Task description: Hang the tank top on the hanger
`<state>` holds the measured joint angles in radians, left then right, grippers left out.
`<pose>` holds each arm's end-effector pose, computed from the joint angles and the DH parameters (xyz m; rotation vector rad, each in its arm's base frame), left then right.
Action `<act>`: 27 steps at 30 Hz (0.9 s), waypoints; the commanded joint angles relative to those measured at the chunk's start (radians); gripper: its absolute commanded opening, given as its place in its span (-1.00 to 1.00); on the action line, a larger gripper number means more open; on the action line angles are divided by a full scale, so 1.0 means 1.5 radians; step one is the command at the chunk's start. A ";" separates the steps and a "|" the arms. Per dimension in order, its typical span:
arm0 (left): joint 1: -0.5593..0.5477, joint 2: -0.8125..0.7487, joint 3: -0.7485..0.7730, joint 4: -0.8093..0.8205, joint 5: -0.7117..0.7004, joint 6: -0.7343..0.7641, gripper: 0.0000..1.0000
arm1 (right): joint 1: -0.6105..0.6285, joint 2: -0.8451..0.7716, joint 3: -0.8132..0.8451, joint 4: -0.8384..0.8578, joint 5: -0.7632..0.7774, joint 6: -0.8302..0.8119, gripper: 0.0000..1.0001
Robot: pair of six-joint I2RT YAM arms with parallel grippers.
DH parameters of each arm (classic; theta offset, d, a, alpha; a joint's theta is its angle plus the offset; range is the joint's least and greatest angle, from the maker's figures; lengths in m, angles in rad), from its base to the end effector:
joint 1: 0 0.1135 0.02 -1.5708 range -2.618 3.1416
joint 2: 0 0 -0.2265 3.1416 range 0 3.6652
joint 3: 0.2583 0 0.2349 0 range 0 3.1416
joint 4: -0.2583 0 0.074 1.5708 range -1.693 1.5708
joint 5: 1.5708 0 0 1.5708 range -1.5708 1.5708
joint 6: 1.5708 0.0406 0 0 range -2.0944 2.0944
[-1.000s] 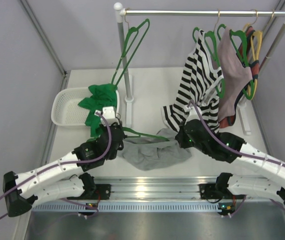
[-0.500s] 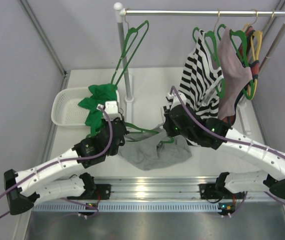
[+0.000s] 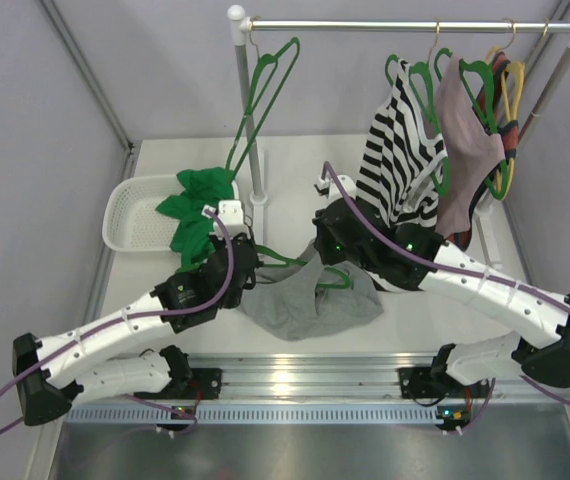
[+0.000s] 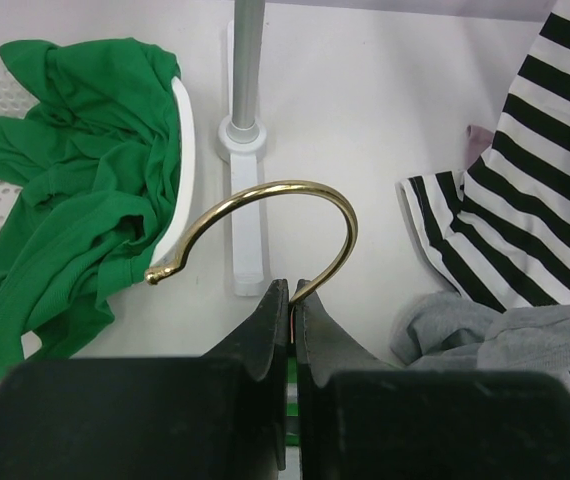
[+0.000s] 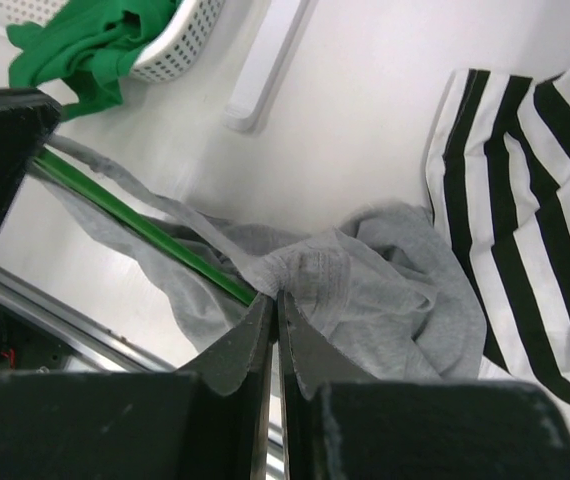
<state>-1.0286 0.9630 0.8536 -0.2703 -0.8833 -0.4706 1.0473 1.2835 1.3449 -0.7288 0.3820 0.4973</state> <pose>0.1381 -0.1685 0.2973 -0.0563 1.8118 -0.1996 0.1463 0.2233 0.3354 -0.4002 2.1811 0.4416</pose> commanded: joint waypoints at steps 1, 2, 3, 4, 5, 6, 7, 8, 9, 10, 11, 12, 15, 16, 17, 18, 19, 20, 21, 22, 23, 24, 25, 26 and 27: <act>0.002 0.006 0.038 0.031 -0.002 0.005 -1.00 | 0.014 0.014 0.060 0.006 -0.010 -0.011 -0.92; 0.002 0.008 0.040 0.032 -0.001 0.006 -1.00 | 0.014 0.016 0.063 0.006 -0.012 -0.011 -0.91; 0.002 0.013 0.047 0.033 -0.001 0.005 -1.00 | 0.015 0.020 0.065 0.006 -0.014 -0.010 -0.91; 0.002 0.017 0.049 0.034 -0.002 0.006 -1.00 | 0.017 0.023 0.069 0.006 -0.015 -0.009 -0.90; 0.002 0.019 0.051 0.033 -0.004 0.006 -1.00 | 0.016 0.023 0.072 0.005 -0.015 -0.010 -0.90; 0.002 0.019 0.055 0.034 -0.005 0.007 -1.00 | 0.017 0.023 0.071 0.002 -0.012 -0.009 -0.90; 0.002 0.019 0.056 0.033 -0.006 0.008 -1.00 | 0.017 0.021 0.066 0.003 -0.011 -0.010 -0.86; 0.002 0.016 0.057 0.034 -0.007 0.009 -1.00 | 0.017 0.017 0.063 0.004 -0.012 -0.011 -0.80; 0.002 0.009 0.058 0.033 -0.006 0.010 -1.00 | 0.017 0.012 0.061 0.004 -0.013 -0.015 -0.74; 0.002 0.008 0.060 0.034 -0.005 0.015 -1.00 | 0.017 0.009 0.060 0.003 -0.016 -0.018 -0.53; 0.002 0.006 0.062 0.034 -0.002 0.019 -1.00 | 0.017 -0.003 0.058 0.009 -0.035 -0.025 -0.38; 0.002 0.006 0.066 0.033 0.001 0.021 -1.00 | 0.017 -0.012 0.052 0.018 -0.043 -0.042 -0.25; 0.002 -0.001 0.071 0.032 0.023 0.029 -1.00 | 0.017 -0.049 0.033 0.050 -0.056 -0.085 0.10; 0.002 -0.003 0.072 0.031 0.028 0.030 -1.00 | 0.017 -0.057 0.026 0.056 -0.060 -0.098 0.16; 0.002 -0.009 0.073 0.030 0.037 0.032 -1.00 | 0.017 -0.066 0.021 0.069 -0.065 -0.113 0.18; 0.002 -0.013 0.077 0.026 0.051 0.034 -1.00 | 0.014 -0.081 0.014 0.075 -0.082 -0.142 0.18; 0.002 -0.016 0.079 0.023 0.060 0.035 -1.00 | 0.012 -0.088 -0.002 0.081 -0.096 -0.156 0.18; 0.002 -0.023 0.081 0.022 0.069 0.036 -1.00 | 0.010 -0.103 -0.010 0.092 -0.130 -0.173 0.19; 0.002 -0.027 0.087 0.019 0.086 0.037 -1.00 | 0.011 -0.110 -0.020 0.097 -0.147 -0.201 0.19; 0.002 -0.031 0.091 0.013 0.094 0.037 -1.00 | 0.010 -0.118 -0.040 0.105 -0.166 -0.214 0.22; 0.002 -0.038 0.095 0.009 0.102 0.038 -1.00 | 0.010 -0.126 -0.052 0.113 -0.184 -0.226 0.25; 0.002 -0.040 0.107 0.003 0.111 0.039 -1.00 | 0.010 -0.141 -0.062 0.125 -0.201 -0.242 0.29; 0.002 -0.040 0.113 -0.006 0.123 0.039 -1.00 | 0.009 -0.147 -0.080 0.129 -0.210 -0.252 0.34; 0.002 -0.044 0.119 -0.011 0.133 0.040 -1.00 | 0.009 -0.155 -0.089 0.132 -0.214 -0.259 0.37; 0.002 -0.044 0.131 -0.013 0.143 0.044 -1.00 | 0.008 -0.157 -0.096 0.138 -0.221 -0.271 0.38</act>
<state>-1.0286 0.9264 0.9752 -0.3019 -0.7288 -0.4267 1.0538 1.0702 1.2316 -0.5911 0.1333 0.1894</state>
